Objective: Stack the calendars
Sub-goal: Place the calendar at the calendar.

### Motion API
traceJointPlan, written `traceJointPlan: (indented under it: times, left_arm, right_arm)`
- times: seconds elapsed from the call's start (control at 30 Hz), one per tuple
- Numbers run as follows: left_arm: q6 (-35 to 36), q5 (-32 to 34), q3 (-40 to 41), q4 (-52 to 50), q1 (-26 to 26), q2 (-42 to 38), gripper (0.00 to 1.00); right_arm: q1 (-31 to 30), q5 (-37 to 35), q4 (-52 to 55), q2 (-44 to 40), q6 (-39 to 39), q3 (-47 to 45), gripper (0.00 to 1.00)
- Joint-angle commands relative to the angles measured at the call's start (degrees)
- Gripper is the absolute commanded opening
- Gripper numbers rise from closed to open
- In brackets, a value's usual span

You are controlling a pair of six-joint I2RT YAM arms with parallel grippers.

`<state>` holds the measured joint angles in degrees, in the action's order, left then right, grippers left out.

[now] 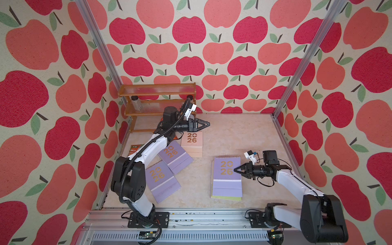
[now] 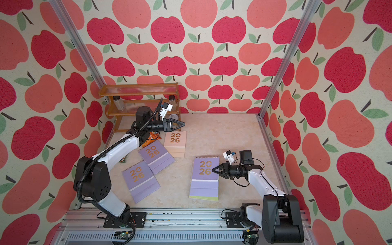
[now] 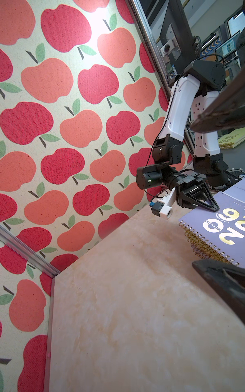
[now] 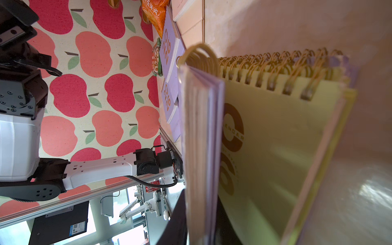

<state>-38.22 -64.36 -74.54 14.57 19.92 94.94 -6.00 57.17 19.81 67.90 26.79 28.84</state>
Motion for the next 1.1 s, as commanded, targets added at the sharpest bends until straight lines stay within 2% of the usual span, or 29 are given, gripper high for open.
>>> traceJointPlan:
  times: [0.0, 0.1, 0.27, 0.33, 0.5, 0.7, 1.07]
  left_arm:
    - [-0.5, -0.2, -0.1, 1.7, 0.2, 0.8, 0.91]
    - [-0.3, -0.2, -0.1, 1.5, 0.2, 0.8, 0.91]
    - [-0.3, -0.2, -0.1, 1.5, 0.2, 0.9, 0.92]
    - [-0.3, -0.2, -0.1, 1.5, 0.2, 0.8, 0.92]
    - [-0.3, -0.2, -0.2, 1.3, 0.2, 0.7, 0.91]
    - [-0.1, -0.1, -0.3, 1.2, 0.1, 0.9, 0.92]
    - [1.4, -0.1, -0.5, -1.4, -0.7, 0.3, 0.92]
  right_arm:
    - [-0.5, -2.3, 3.0, 0.3, -1.6, -0.3, 0.25]
    - [-0.5, -3.1, 3.7, 0.1, -2.0, -0.1, 0.32]
    - [-0.7, -4.3, 5.7, 0.0, -3.1, 0.8, 0.5]
    - [-0.9, -5.2, 6.6, -0.2, -3.6, 1.2, 0.53]
    - [-1.1, -9.3, 9.8, -1.6, -4.5, 2.2, 0.56]
    - [-1.4, -21.4, 16.9, -3.4, -6.7, 4.7, 0.59]
    - [-1.9, -32.6, 16.9, -7.7, -4.4, 7.2, 0.63]
